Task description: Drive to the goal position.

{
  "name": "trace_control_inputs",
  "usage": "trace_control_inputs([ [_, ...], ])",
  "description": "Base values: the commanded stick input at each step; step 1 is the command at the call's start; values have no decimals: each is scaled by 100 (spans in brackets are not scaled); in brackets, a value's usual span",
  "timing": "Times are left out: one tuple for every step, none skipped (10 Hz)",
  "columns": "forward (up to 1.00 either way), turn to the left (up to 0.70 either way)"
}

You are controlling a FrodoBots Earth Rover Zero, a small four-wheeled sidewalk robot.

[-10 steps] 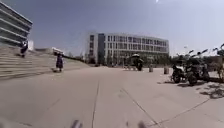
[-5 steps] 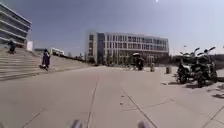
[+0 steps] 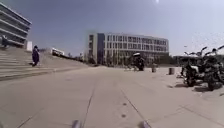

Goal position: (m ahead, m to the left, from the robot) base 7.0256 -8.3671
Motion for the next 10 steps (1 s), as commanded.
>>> trace_control_inputs([
  [70,0],
  [70,0],
  [70,0],
  [70,0],
  [70,0],
  [70,0],
  [70,0],
  [70,0],
  [70,0],
  [70,-14],
])
